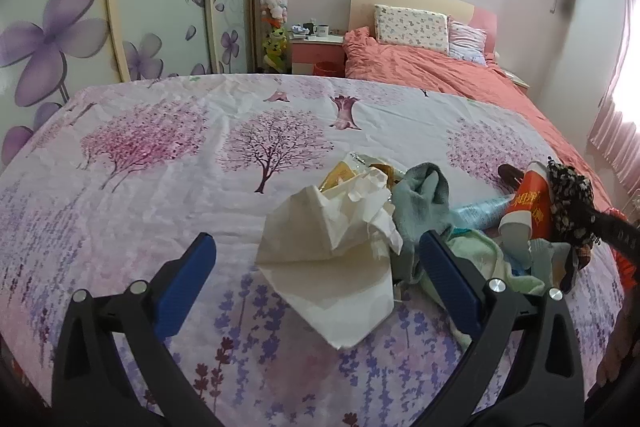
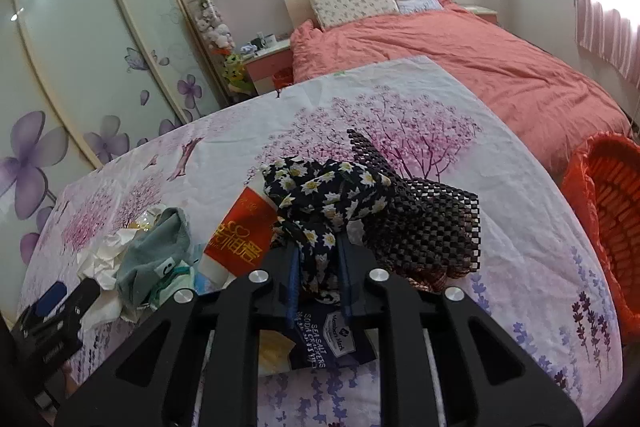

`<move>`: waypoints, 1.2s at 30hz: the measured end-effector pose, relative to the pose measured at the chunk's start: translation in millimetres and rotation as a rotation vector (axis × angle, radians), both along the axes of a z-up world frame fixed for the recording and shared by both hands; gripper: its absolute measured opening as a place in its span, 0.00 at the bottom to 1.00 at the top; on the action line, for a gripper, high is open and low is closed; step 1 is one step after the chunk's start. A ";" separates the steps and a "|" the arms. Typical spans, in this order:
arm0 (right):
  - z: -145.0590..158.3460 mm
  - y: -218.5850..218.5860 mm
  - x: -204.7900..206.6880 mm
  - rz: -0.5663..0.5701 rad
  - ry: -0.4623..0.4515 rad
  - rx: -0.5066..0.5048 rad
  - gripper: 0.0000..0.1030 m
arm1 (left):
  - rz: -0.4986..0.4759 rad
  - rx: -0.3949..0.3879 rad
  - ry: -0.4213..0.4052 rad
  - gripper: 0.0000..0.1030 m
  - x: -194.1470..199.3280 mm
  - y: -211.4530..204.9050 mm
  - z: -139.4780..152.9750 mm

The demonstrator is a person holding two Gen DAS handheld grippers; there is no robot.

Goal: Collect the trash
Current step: 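Grasp the floral scrunchie with the right tool while the left tool grasps the white tissue, then carry both items to the orange basket and open both tools to drop them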

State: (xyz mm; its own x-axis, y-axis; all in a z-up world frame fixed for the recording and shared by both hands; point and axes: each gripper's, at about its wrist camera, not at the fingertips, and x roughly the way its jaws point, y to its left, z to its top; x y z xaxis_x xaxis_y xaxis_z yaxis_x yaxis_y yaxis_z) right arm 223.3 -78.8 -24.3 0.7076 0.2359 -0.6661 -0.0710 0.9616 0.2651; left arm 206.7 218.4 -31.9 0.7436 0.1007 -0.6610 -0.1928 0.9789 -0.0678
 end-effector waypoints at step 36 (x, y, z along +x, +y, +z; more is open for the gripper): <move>42.9 -38.9 -46.0 -0.008 -0.155 -0.003 0.11 | -0.022 -0.014 -0.065 0.40 -12.8 -5.8 50.6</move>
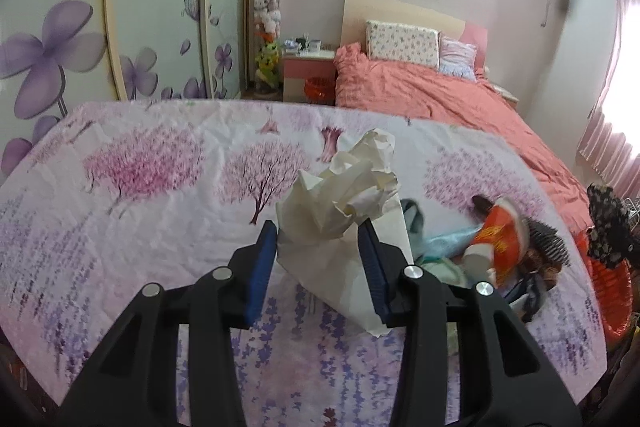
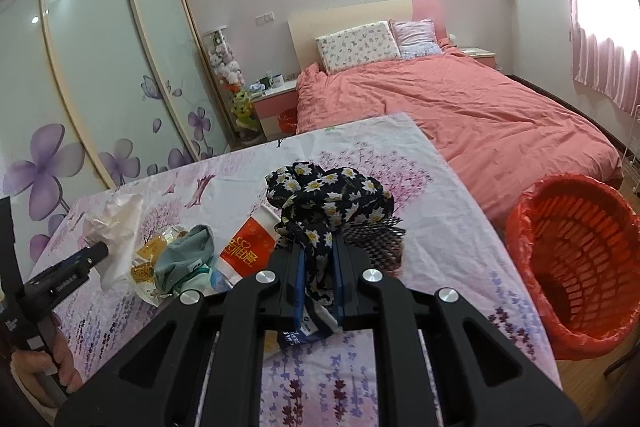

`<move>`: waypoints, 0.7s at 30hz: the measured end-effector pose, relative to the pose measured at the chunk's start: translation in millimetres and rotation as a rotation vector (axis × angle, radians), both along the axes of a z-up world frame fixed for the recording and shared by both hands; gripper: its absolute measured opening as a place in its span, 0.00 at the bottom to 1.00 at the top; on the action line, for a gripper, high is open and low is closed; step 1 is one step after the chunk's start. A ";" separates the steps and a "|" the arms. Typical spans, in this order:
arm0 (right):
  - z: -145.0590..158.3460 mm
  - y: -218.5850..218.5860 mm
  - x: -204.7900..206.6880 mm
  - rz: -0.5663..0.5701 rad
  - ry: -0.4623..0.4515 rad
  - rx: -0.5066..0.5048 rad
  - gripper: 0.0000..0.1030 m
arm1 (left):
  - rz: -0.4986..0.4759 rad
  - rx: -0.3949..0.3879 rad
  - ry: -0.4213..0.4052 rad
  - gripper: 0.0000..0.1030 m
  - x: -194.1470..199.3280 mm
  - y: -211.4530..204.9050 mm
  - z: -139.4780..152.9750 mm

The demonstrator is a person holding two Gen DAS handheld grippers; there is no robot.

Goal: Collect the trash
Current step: 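Carry both items to the orange basket and open both tools to drop them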

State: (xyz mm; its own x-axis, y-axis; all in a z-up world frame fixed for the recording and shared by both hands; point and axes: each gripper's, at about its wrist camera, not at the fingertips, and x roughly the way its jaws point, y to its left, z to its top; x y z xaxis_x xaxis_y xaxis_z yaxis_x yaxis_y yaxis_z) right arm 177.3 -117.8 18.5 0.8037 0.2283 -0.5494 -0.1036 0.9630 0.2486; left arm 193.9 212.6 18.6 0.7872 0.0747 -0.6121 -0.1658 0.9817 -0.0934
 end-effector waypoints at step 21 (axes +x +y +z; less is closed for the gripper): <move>5.5 -99.5 -34.5 -0.197 -0.043 0.036 0.11 | -0.334 -0.048 -0.067 0.40 -12.8 -171.6 47.9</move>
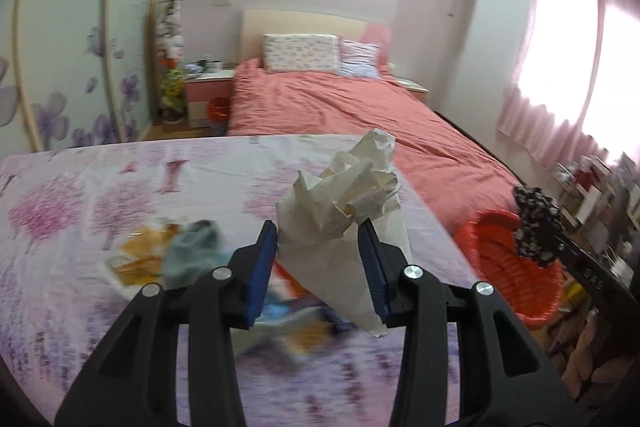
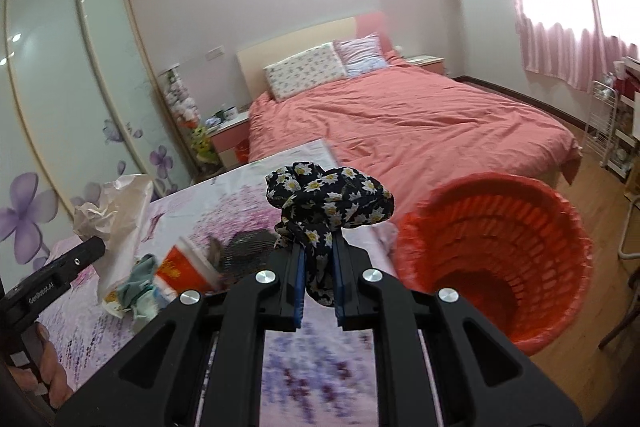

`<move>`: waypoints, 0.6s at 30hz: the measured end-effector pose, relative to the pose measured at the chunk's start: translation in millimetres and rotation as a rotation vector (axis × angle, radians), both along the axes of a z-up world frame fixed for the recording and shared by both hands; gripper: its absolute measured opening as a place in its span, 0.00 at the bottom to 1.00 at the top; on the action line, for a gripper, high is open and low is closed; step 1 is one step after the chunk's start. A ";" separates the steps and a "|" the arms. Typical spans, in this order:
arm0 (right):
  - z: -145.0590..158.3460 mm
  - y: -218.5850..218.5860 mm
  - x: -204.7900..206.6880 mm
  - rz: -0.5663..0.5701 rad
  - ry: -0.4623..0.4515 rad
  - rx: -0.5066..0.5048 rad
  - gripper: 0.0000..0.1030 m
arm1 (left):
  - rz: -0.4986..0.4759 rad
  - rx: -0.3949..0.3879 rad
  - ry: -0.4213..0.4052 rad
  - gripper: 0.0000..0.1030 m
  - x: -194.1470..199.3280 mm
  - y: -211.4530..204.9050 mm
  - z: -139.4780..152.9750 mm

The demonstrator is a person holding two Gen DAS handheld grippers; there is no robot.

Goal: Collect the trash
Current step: 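Carry both items to the orange basket and open both tools to drop them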

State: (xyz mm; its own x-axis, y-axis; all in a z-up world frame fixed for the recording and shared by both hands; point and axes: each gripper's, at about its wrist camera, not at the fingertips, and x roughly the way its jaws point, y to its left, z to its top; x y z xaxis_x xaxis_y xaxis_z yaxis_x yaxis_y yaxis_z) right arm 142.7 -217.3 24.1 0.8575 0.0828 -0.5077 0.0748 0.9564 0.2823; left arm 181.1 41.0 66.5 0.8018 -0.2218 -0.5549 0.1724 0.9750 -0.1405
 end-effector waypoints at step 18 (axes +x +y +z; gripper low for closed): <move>-20.4 -119.5 -5.9 -0.205 0.029 0.055 0.11 | -0.337 -0.011 0.091 0.41 33.9 -191.5 -38.5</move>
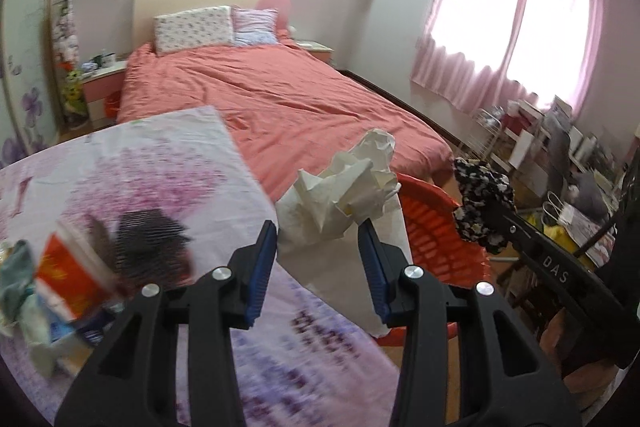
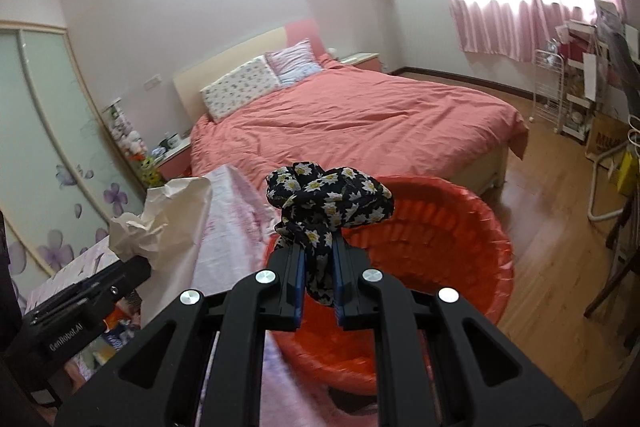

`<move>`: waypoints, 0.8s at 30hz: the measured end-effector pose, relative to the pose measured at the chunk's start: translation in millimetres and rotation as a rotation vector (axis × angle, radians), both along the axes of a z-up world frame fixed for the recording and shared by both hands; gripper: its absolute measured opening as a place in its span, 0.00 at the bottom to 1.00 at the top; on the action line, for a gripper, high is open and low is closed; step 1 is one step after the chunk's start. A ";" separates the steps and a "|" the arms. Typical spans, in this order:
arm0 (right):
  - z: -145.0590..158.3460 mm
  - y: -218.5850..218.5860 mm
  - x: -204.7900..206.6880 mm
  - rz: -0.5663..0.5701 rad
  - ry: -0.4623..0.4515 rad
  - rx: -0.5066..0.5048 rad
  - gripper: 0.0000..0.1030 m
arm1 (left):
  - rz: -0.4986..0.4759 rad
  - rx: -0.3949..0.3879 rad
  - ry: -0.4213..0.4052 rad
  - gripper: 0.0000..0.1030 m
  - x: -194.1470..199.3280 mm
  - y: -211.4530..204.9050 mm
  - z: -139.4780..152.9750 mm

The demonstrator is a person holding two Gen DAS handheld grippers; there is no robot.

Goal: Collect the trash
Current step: 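Carry both items to the orange basket and open both tools to drop them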

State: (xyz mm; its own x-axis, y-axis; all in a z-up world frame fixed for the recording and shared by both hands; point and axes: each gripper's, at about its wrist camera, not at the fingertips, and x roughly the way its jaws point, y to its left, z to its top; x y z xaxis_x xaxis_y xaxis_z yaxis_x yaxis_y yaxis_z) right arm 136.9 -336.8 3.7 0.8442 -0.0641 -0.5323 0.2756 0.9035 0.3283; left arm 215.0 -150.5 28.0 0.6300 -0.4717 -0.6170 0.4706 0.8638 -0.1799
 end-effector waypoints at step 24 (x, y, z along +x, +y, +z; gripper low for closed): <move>-21.1 -35.4 11.3 -0.073 0.072 0.049 0.36 | -0.048 0.084 0.091 0.67 37.2 -47.7 -52.9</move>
State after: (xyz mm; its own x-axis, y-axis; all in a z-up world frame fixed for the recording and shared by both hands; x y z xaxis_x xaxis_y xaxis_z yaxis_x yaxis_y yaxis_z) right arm 148.1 -372.2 -17.4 0.7979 -0.0958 -0.5951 0.3640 0.8635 0.3491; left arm 252.2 -198.2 -25.0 0.5478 -0.4443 -0.7088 0.4968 0.8545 -0.1517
